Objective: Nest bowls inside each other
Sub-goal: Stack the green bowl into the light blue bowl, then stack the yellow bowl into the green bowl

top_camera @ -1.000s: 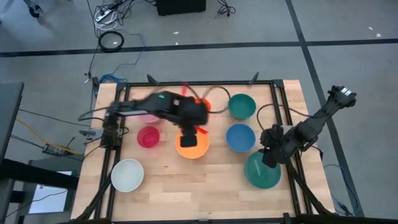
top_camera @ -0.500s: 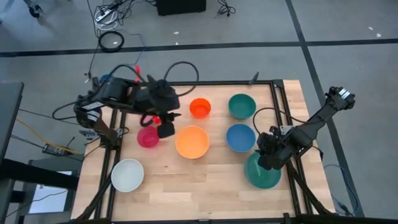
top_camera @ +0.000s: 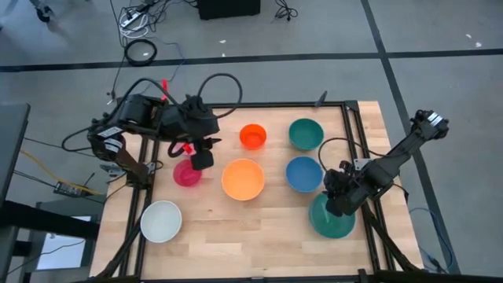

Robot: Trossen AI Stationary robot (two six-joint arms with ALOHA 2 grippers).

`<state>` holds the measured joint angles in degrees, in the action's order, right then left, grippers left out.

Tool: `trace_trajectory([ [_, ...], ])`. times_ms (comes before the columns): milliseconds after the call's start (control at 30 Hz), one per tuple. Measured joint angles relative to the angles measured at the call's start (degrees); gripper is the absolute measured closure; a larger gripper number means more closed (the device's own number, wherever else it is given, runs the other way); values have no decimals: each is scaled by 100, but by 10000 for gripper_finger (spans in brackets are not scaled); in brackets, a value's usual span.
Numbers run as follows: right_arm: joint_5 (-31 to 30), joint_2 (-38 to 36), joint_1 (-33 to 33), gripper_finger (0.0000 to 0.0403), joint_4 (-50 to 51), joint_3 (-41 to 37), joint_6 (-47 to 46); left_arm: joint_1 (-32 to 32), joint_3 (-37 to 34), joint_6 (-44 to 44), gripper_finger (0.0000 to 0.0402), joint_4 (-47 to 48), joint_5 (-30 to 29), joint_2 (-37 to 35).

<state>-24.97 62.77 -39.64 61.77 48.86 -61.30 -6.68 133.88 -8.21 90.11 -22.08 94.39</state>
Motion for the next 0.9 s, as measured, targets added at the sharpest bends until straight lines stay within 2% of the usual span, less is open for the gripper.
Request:
trace_trajectory([
  [367, 120, 594, 0, 259, -17, 0, -15, -4, -2, -35, 265, -6, -55, 0],
  [567, 92, 601, -3, 259, -21, 0, -66, -4, -2, -33, 264, -9, -53, 2],
  [667, -263, 452, -63, 259, 7, 78, -89, -9, -2, 40, 264, -9, -53, 2],
  [900, -1775, 22, -185, 259, -22, 732, 553, -9, -13, -140, 264, -12, -327, -279],
])
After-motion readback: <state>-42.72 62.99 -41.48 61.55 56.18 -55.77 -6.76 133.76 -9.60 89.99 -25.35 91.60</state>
